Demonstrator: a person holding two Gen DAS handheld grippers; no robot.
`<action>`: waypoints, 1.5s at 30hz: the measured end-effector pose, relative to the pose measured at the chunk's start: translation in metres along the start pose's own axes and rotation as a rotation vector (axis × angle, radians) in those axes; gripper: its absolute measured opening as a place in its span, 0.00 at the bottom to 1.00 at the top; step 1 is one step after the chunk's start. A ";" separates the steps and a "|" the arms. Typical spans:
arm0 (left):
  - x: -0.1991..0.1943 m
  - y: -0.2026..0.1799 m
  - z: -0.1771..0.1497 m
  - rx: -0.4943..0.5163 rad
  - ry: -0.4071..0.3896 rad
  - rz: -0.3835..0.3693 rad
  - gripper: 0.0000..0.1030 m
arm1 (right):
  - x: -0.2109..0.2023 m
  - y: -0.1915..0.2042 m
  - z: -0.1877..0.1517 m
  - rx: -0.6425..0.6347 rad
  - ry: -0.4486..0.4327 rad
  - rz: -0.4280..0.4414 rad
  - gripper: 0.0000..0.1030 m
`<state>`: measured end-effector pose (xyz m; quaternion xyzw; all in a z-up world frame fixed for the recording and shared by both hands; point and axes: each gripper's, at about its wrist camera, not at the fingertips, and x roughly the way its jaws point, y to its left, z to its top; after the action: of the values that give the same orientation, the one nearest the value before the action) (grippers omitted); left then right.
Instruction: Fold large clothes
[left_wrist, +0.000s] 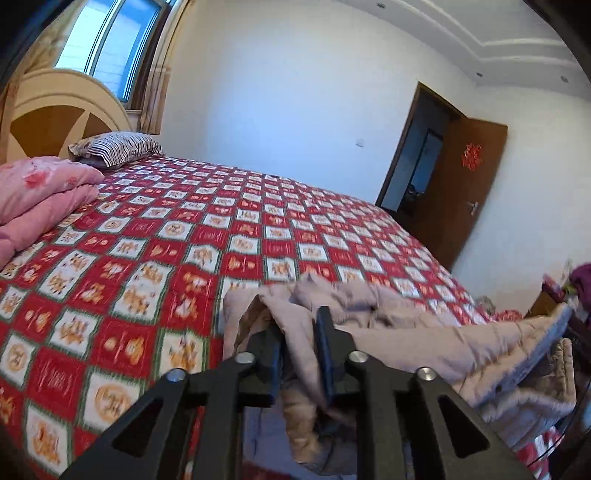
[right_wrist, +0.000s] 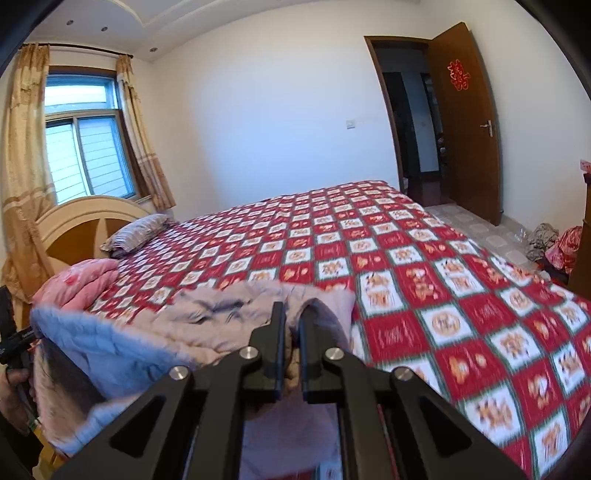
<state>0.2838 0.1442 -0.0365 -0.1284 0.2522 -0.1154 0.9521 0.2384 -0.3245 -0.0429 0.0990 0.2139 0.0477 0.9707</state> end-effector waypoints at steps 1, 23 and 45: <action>0.007 0.002 0.008 -0.009 -0.009 0.001 0.32 | 0.008 -0.002 0.006 0.005 0.004 -0.009 0.08; 0.112 -0.039 -0.021 0.250 -0.079 0.459 0.99 | 0.139 0.018 0.008 -0.041 0.133 -0.090 0.79; 0.225 0.032 0.005 -0.035 0.066 0.617 0.99 | 0.248 0.063 -0.033 -0.261 0.271 -0.251 0.79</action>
<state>0.4820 0.1114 -0.1431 -0.0584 0.3120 0.1794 0.9312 0.4452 -0.2233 -0.1598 -0.0620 0.3449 -0.0332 0.9360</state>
